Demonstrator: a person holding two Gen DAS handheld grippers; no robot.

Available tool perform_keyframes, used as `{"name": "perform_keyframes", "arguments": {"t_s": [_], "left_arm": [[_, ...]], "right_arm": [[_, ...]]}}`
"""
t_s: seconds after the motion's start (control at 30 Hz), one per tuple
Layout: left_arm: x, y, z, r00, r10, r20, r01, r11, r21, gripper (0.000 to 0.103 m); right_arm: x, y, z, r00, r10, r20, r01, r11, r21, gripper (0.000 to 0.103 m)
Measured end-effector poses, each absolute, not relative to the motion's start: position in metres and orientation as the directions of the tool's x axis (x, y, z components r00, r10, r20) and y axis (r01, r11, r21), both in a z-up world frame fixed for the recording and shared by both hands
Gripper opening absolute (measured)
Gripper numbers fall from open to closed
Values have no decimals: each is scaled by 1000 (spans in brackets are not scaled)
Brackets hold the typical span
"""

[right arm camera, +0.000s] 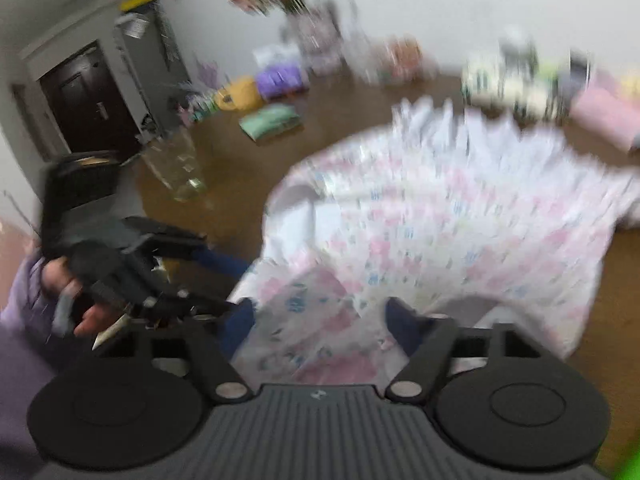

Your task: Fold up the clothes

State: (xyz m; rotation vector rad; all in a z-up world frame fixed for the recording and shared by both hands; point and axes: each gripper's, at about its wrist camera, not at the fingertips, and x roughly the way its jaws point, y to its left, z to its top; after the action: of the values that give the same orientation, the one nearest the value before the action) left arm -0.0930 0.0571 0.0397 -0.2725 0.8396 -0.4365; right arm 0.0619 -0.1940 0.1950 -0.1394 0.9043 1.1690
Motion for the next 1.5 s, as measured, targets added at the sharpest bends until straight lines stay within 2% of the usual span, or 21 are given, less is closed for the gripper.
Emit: {"name": "perform_keyframes", "arguments": {"t_s": [0.03,0.13,0.23,0.3,0.37,0.43,0.57,0.67,0.7,0.83,0.87,0.9,0.93,0.97,1.13,1.27,1.33,1.4,1.43,1.47,1.5], "left_arm": [[-92,57,38,587,-481,-652,261,874,-410,8],[-89,63,43,607,-498,-619,247,859,-449,5],[-69,74,54,674,-492,-551,162,827,-539,6],[-50,76,61,741,-458,-492,109,804,-584,17],[-31,68,67,768,-425,-479,104,821,-561,34],[-24,61,75,779,-370,-506,83,861,-502,40],[-48,48,92,761,-397,-513,205,898,-390,54],[-77,5,97,769,-397,-501,318,917,-240,85],[-84,-15,95,783,-376,-496,330,927,-181,86],[-86,-89,65,803,-209,-558,349,924,156,85],[-83,-96,58,808,-157,-569,327,921,210,75],[-77,-96,53,804,-128,-580,309,924,226,47],[-71,-88,52,787,-132,-603,304,933,193,28],[-64,-77,53,762,-151,-630,302,943,140,4],[-83,15,78,765,-233,-600,265,963,-37,4],[-121,75,92,788,-150,-597,152,987,-47,4],[-137,98,95,798,-62,-600,62,998,-21,12],[-145,115,95,790,42,-612,-57,998,-6,29],[-149,124,95,780,93,-619,-117,993,2,32],[-154,129,98,781,107,-615,-139,990,-5,36],[-161,133,103,805,69,-590,-114,993,-39,38]], "right_arm": [[66,-192,191,67,729,-681,-822,427,377,6],[53,-220,205,138,777,-614,-830,429,357,6],[46,-269,220,325,770,-549,-757,560,338,6],[52,-294,216,448,704,-551,-638,683,355,6],[58,-305,205,558,587,-587,-508,801,318,7],[59,-305,195,598,513,-615,-439,852,284,7],[53,-303,191,612,510,-604,-446,854,270,8],[57,-301,190,611,516,-600,-440,852,284,8],[60,-299,188,604,523,-601,-441,848,295,8],[65,-290,185,579,553,-598,-457,828,323,8],[63,-293,188,579,559,-594,-465,824,323,8],[62,-295,190,580,563,-589,-471,821,321,8],[60,-296,192,585,564,-584,-477,821,315,8],[59,-298,194,591,564,-577,-482,820,308,8],[50,-322,207,621,582,-525,-500,810,307,7],[40,-329,210,564,650,-509,-573,752,326,7],[33,-324,211,474,721,-506,-643,676,360,7],[25,-312,211,355,774,-524,-717,585,379,7],[21,-303,210,286,784,-551,-754,539,376,8],[16,-294,210,227,782,-581,-786,499,364,11],[11,-285,210,187,773,-606,-814,467,344,22]]}}
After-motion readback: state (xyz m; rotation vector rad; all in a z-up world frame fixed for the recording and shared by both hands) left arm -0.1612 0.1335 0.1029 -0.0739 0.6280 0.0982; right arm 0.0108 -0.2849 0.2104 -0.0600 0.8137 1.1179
